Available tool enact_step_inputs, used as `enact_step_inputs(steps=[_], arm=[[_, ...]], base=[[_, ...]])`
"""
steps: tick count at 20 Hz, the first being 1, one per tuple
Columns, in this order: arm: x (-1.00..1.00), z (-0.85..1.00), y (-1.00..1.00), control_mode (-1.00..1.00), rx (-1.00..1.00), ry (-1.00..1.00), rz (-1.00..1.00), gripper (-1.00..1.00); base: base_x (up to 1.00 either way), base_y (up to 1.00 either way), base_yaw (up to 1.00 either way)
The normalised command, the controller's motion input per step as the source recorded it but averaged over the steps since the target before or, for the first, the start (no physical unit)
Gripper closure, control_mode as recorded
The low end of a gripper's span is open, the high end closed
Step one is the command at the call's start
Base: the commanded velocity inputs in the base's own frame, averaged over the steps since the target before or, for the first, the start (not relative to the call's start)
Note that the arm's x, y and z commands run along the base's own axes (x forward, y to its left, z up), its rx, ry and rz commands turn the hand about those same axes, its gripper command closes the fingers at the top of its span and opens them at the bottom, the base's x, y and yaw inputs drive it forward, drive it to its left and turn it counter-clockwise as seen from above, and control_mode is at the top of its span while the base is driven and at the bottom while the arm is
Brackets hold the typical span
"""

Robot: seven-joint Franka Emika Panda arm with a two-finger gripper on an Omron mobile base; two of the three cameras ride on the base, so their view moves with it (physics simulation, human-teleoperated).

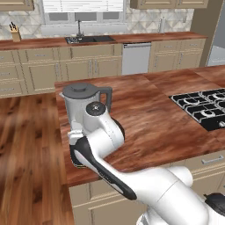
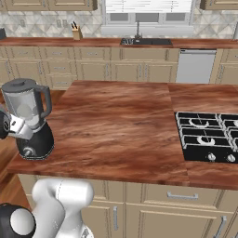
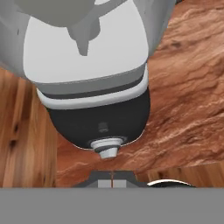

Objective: Grab the garlic and lime from the fridge, place them in the blender, close the lid, and turn on the blender to create a marinade.

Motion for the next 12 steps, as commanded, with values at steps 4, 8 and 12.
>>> enact_step_inputs(steps=[4, 8, 12], arm=[[0.11, -0.04, 0.08, -1.00, 0.00, 0.00, 0.00, 1.00], [0.00, -0.16, 0.09, -1.00, 0.00, -0.02, 0.00, 1.00], [0.01, -0.10, 0.00, -1.00, 0.00, -0.10, 0.00, 1.00]], base=[[0.00, 0.00, 0.00], [0.00, 0.00, 0.00], [0.00, 0.00, 0.00]])
